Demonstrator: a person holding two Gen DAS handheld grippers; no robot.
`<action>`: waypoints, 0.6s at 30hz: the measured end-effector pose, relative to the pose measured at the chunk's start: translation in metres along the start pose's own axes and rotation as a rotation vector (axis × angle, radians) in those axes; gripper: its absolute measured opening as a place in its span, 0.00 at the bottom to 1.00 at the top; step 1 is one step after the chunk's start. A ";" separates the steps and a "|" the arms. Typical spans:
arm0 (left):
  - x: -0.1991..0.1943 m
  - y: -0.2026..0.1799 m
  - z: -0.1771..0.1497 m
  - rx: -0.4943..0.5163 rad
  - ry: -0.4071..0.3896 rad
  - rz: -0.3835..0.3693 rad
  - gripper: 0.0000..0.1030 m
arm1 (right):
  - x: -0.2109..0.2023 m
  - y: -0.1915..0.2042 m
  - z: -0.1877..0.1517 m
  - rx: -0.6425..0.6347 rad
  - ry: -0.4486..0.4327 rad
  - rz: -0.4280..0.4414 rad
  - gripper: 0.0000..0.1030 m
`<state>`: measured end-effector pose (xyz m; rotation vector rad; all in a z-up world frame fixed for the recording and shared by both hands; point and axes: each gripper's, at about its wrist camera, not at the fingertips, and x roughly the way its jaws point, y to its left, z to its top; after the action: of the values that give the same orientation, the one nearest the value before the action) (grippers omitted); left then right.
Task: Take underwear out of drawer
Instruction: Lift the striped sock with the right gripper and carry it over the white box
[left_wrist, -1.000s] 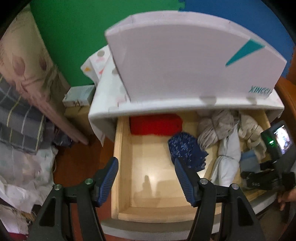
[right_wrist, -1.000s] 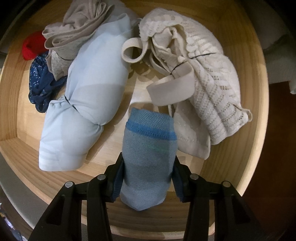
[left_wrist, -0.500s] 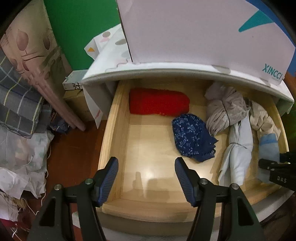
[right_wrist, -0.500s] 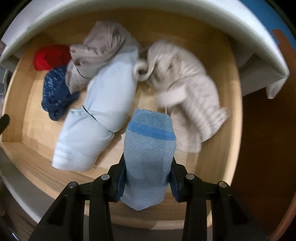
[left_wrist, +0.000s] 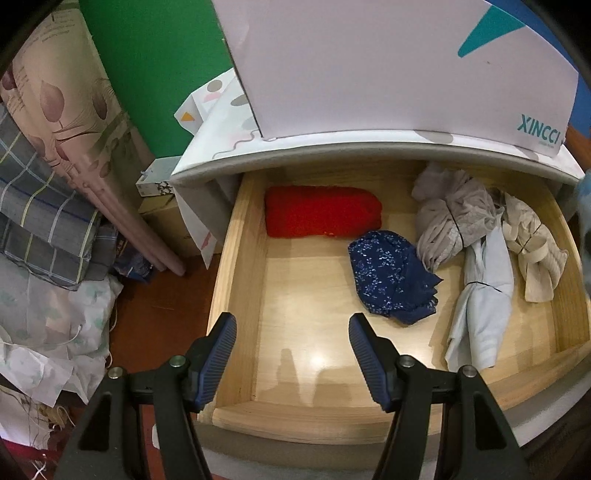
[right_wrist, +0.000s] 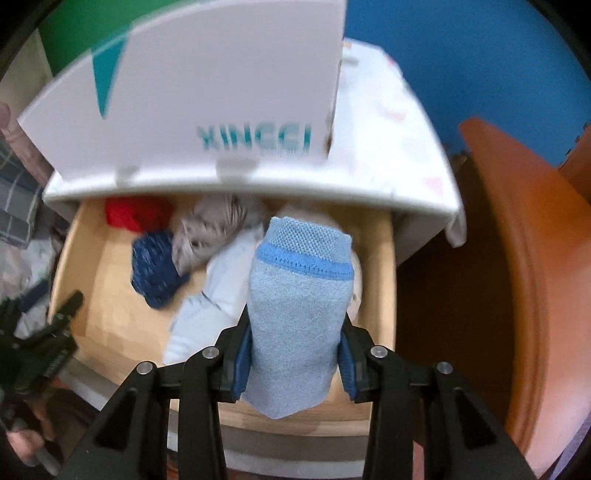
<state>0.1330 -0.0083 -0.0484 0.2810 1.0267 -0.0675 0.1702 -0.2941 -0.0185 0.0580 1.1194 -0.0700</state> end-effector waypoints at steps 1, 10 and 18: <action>0.000 0.002 0.000 -0.008 0.000 -0.003 0.63 | -0.008 0.000 0.004 0.002 -0.018 0.001 0.35; 0.002 0.009 0.000 -0.040 0.008 -0.014 0.63 | -0.070 -0.005 0.043 0.010 -0.159 -0.005 0.35; 0.003 0.011 0.000 -0.053 0.013 -0.019 0.63 | -0.067 0.002 0.048 -0.040 -0.084 0.050 0.36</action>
<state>0.1369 0.0029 -0.0491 0.2238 1.0422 -0.0562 0.1842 -0.2944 0.0631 0.0465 1.0349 -0.0049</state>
